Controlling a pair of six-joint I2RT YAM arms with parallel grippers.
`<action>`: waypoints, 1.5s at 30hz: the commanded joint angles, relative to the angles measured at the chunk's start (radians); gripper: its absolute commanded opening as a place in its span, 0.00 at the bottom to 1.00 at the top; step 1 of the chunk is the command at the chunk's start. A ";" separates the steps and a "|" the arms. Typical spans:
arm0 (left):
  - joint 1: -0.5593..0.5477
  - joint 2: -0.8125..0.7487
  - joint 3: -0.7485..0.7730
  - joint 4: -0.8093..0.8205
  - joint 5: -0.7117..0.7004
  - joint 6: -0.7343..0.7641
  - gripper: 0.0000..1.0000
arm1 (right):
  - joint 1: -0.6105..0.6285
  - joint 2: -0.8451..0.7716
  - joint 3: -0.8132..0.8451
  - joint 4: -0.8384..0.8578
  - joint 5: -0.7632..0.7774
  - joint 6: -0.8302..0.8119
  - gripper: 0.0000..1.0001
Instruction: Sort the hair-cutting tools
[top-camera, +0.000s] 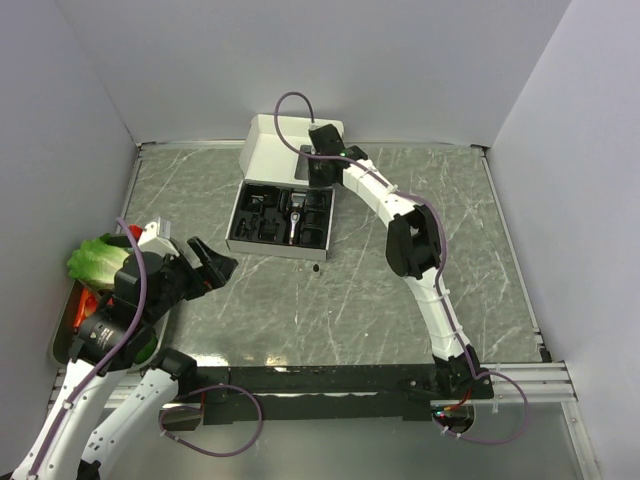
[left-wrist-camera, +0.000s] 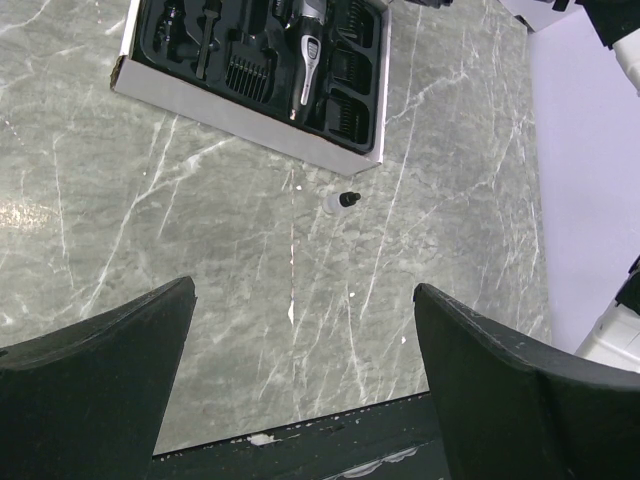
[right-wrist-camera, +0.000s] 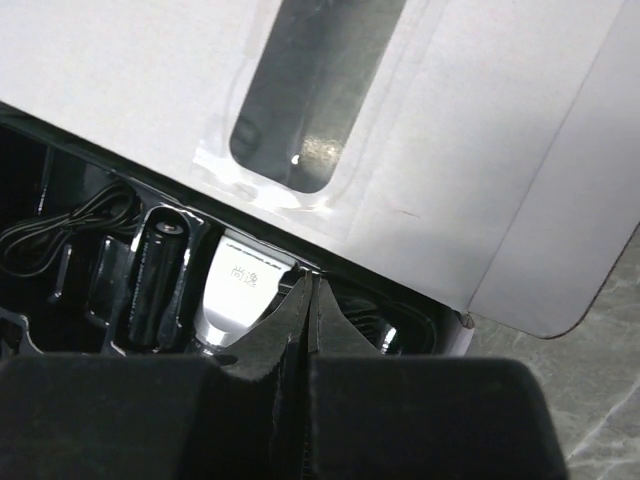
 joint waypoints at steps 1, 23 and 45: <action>-0.002 -0.005 0.013 0.034 -0.005 -0.005 0.97 | -0.010 0.041 0.048 -0.027 -0.001 0.022 0.00; -0.002 -0.065 0.020 0.004 0.012 -0.033 0.97 | -0.007 -0.117 -0.160 -0.054 0.091 0.030 0.00; -0.002 -0.048 0.027 0.001 0.001 -0.021 0.97 | 0.052 -0.209 -0.183 0.072 0.180 -0.082 0.00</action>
